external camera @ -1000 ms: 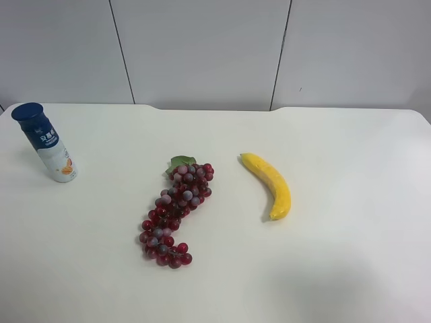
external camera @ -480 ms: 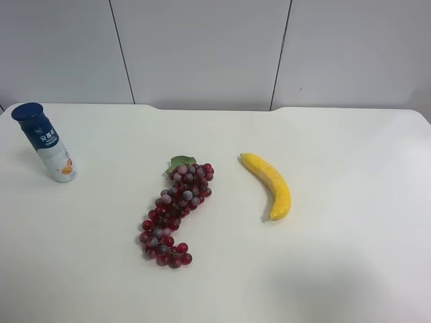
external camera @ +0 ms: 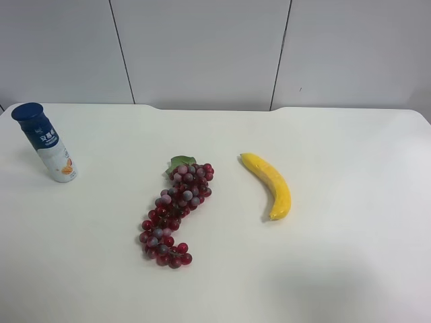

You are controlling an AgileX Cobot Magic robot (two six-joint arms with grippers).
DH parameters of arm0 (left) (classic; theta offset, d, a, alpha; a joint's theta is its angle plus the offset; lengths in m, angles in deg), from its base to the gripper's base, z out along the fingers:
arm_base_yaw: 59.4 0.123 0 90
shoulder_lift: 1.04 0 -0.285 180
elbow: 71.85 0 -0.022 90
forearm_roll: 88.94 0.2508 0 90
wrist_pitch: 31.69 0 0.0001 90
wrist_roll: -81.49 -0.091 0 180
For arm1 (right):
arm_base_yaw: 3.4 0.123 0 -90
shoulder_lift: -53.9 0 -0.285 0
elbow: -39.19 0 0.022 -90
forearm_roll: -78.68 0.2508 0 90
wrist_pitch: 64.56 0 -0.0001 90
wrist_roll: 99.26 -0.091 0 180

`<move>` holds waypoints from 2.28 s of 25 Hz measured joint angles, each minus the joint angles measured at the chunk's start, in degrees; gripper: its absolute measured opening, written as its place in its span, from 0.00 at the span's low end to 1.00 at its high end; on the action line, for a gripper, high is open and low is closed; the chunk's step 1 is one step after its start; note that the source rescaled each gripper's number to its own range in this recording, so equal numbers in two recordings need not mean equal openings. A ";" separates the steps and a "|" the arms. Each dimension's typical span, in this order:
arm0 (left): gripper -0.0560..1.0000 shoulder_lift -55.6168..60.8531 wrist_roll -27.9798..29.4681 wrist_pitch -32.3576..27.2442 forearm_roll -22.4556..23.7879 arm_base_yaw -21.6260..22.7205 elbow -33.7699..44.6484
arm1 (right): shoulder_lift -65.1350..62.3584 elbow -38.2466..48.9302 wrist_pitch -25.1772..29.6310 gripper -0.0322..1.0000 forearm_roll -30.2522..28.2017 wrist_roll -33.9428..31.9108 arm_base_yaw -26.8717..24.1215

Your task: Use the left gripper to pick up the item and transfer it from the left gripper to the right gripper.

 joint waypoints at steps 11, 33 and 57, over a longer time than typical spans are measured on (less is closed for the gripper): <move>1.00 -16.46 -0.14 -0.64 0.00 0.00 -11.18 | 0.00 0.00 0.00 1.00 0.00 0.00 0.00; 1.00 -72.28 4.63 -8.08 9.94 -14.78 -45.79 | 0.00 0.00 -0.05 1.00 0.00 0.00 0.00; 1.00 -97.43 -2.47 -7.98 6.18 -6.48 -55.82 | 0.00 0.00 -0.05 1.00 0.00 0.00 0.00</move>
